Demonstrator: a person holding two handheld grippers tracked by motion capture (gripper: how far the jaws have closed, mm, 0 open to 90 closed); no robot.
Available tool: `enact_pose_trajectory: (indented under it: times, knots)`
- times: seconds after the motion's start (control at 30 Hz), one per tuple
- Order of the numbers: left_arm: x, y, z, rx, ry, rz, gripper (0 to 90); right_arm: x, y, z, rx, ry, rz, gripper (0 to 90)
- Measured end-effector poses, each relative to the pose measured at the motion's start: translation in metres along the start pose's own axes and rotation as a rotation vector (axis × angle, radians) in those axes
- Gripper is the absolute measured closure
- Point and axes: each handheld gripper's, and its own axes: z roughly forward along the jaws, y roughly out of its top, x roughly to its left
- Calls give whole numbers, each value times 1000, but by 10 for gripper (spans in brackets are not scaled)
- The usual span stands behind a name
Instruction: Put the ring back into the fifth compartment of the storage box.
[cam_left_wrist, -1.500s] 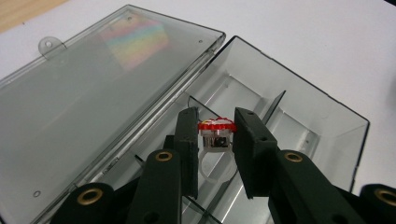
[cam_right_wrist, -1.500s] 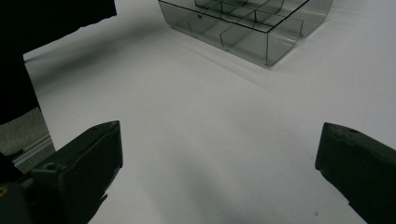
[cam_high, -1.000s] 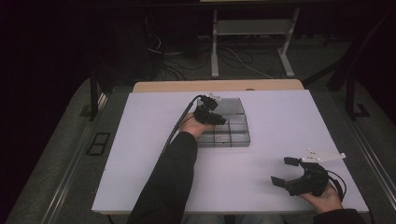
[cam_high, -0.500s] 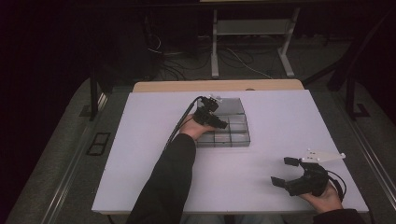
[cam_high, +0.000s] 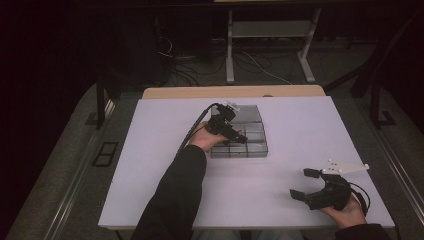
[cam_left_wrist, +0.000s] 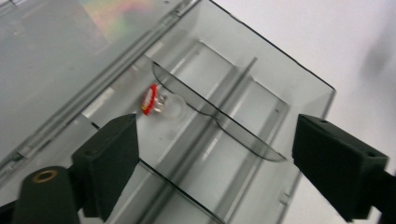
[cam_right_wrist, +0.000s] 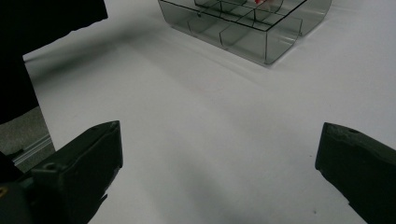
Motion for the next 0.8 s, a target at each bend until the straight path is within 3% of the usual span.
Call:
enact_pose_trajectory:
  times: [0.27,0.63,0.8]
  knots:
    - [-7,-7,-20,-52,-51,10,0,1,0,2,2,0,-4,4]
    - [-14,-24,-45,-111,-25,10,0,2,1,3,0,2,-4,4]
    - [-16,-33,-55,-138,-18,-9,0,2,0,2,0,0,-3,4]
